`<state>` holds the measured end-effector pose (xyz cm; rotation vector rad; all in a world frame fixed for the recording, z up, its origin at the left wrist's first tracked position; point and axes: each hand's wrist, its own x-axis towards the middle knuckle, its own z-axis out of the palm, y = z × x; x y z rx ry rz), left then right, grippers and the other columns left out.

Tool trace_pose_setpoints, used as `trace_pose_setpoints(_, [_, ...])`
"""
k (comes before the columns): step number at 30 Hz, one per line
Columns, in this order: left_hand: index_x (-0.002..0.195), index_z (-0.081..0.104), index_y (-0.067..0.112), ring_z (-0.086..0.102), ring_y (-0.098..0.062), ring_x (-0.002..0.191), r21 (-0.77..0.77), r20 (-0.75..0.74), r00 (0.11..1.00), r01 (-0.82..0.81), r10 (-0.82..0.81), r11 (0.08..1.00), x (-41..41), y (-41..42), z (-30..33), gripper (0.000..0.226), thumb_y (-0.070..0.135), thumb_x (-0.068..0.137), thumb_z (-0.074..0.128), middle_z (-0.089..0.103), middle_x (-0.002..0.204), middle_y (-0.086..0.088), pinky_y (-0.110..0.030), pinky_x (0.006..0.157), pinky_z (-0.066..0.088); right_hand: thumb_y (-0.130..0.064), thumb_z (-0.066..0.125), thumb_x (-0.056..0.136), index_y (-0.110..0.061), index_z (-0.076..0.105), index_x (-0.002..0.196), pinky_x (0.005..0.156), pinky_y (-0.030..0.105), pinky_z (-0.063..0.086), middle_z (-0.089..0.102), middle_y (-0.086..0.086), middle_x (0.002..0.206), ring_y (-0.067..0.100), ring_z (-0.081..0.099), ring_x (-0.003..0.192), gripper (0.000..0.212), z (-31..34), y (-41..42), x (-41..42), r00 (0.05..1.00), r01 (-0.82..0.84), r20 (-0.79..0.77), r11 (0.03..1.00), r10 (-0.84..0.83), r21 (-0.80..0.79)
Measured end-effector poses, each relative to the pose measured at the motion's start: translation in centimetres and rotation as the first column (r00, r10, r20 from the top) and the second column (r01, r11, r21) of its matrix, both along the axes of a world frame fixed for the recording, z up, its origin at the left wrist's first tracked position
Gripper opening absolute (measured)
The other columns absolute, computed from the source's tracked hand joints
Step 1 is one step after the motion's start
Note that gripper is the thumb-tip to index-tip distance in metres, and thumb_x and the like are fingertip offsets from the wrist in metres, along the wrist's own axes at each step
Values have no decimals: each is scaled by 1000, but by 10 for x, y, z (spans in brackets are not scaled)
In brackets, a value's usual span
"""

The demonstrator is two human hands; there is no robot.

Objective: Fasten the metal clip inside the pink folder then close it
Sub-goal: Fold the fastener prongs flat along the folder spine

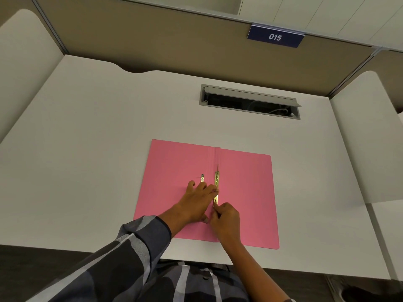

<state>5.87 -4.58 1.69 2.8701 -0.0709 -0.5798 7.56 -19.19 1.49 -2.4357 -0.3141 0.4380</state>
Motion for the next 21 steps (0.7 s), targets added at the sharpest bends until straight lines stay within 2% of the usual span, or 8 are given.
trace_pose_setpoints(3, [163,26,19,34,-30,147,10,-5,1000,-4,4,1000,0,-1,1,107,50,77,83,33,164,-2,-57,117,23,-16,62,98,1,77,92,53,24,34,64,13,77,25,54,62,24,1,-1,0,999,-38,27,999,38,-19])
trace_pose_setpoints(9, [164,22,18,31,-30,149,27,-15,1000,3,-2,1000,-1,-2,3,111,52,78,84,29,167,-2,-58,119,21,-1,64,93,0,79,99,55,31,42,63,13,76,29,56,62,16,6,-11,3,988,-95,121,994,100,-45])
trace_pose_setpoints(14, [164,23,18,32,-31,148,29,-17,1000,-6,6,1000,1,-3,4,109,49,79,84,30,165,-2,-57,118,21,0,63,91,6,77,96,57,28,32,61,17,75,23,42,61,16,7,-8,0,972,-186,129,977,199,-108])
trace_pose_setpoints(15, [164,23,19,32,-31,148,28,-16,1000,-6,7,1000,1,-2,4,109,49,79,84,31,165,-2,-57,118,21,-4,62,91,7,76,94,57,28,32,60,17,74,23,40,60,18,8,-6,-1,970,-194,126,974,208,-115])
trace_pose_setpoints(18, [163,26,19,33,-31,147,23,-10,1000,-6,6,1000,0,-2,3,107,47,78,85,32,164,-2,-57,118,22,-30,53,82,8,76,87,53,26,28,57,17,70,25,41,56,44,14,-1,0,972,-193,119,978,201,-78])
trace_pose_setpoints(21, [162,27,19,34,-30,146,19,-4,1000,-5,5,1000,0,-3,3,106,46,77,85,33,163,-1,-57,117,23,-32,54,82,6,76,84,49,21,19,47,6,68,20,38,54,44,17,2,3,985,-158,62,985,162,-72])
